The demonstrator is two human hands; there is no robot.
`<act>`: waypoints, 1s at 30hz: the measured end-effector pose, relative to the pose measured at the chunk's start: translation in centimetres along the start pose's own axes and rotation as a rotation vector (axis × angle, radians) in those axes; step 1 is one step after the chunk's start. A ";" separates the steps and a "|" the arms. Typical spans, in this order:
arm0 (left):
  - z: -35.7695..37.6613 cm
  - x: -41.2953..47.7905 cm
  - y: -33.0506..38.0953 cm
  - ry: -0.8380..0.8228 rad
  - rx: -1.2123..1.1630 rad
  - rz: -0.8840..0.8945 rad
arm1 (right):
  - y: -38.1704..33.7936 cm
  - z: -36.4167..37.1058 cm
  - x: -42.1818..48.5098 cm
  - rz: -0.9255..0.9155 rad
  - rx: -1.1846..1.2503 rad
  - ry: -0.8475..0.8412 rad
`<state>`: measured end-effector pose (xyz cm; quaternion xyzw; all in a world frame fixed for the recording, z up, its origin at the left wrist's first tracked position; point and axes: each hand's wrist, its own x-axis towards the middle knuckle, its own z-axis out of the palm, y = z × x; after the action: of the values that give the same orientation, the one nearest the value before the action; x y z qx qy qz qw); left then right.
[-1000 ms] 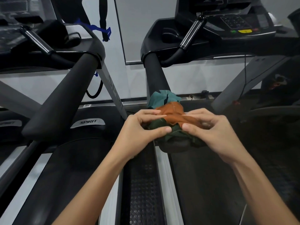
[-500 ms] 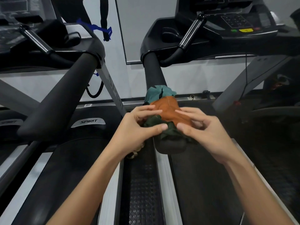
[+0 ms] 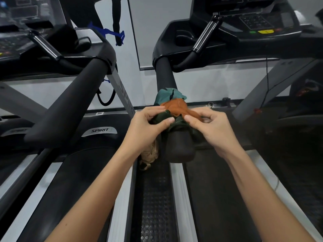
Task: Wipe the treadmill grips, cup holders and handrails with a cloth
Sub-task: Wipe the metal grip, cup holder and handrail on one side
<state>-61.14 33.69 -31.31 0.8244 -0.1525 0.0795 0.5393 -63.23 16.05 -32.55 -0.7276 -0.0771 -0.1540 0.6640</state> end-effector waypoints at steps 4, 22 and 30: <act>-0.9 -3.1 1.2 -0.145 -0.073 -0.036 | -0.9 -1.1 -3.4 -0.011 0.027 -0.071; 0.8 0.4 -0.6 0.024 -0.039 0.095 | -1.5 0.3 0.2 0.001 -0.218 -0.056; 1.1 5.5 -2.1 0.057 -0.032 0.121 | -1.0 1.2 5.0 -0.029 -0.311 -0.017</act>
<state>-55.27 32.57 -31.91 0.8023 -0.1879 0.1330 0.5507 -58.66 16.87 -30.08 -0.8216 -0.0685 -0.1675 0.5405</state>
